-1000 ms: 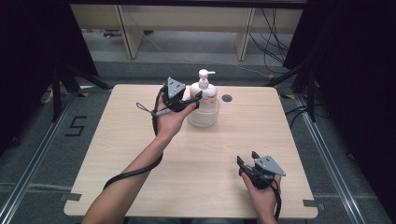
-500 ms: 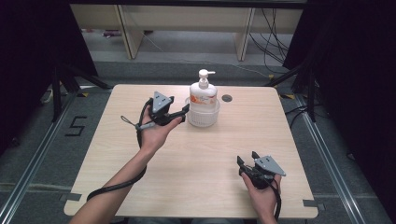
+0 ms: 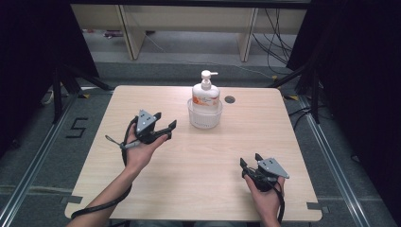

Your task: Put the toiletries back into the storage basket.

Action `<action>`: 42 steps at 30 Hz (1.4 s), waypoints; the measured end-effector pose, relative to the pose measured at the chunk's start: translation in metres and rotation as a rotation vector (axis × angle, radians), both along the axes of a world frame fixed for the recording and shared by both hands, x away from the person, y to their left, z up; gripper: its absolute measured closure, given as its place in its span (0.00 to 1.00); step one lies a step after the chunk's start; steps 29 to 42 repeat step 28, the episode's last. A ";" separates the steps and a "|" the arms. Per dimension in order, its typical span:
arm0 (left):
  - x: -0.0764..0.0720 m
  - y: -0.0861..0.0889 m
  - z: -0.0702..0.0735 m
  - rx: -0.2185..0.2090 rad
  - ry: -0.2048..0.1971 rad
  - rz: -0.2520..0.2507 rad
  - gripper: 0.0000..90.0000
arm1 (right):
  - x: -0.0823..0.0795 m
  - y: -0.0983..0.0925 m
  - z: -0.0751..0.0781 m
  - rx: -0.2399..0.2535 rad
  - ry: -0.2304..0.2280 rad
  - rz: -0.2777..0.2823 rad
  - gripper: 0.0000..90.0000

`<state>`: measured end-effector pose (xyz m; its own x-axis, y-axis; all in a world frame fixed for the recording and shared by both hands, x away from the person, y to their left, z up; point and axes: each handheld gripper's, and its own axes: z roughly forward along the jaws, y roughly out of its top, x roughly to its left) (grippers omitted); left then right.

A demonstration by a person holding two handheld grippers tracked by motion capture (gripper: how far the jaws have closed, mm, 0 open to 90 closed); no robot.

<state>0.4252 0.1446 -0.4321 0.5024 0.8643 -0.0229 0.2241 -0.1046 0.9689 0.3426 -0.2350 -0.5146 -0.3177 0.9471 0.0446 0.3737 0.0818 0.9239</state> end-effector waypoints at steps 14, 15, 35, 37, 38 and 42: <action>-0.034 0.038 -0.045 0.003 0.012 0.020 0.36 | 0.000 0.000 0.000 -0.013 -0.005 -0.002 0.42; -0.039 0.043 -0.051 -0.002 0.006 0.024 0.36 | 0.000 0.000 0.000 -0.015 -0.007 -0.006 0.42; -0.054 0.060 -0.084 -0.031 -0.008 0.059 0.35 | 0.000 -0.001 0.001 -0.022 -0.010 -0.004 0.41; -0.054 0.060 -0.084 -0.031 -0.008 0.059 0.35 | 0.000 -0.001 0.001 -0.022 -0.010 -0.004 0.41; -0.054 0.060 -0.084 -0.031 -0.008 0.059 0.35 | 0.000 -0.001 0.001 -0.022 -0.010 -0.004 0.41; -0.054 0.060 -0.084 -0.031 -0.008 0.059 0.35 | 0.000 -0.001 0.001 -0.022 -0.010 -0.004 0.41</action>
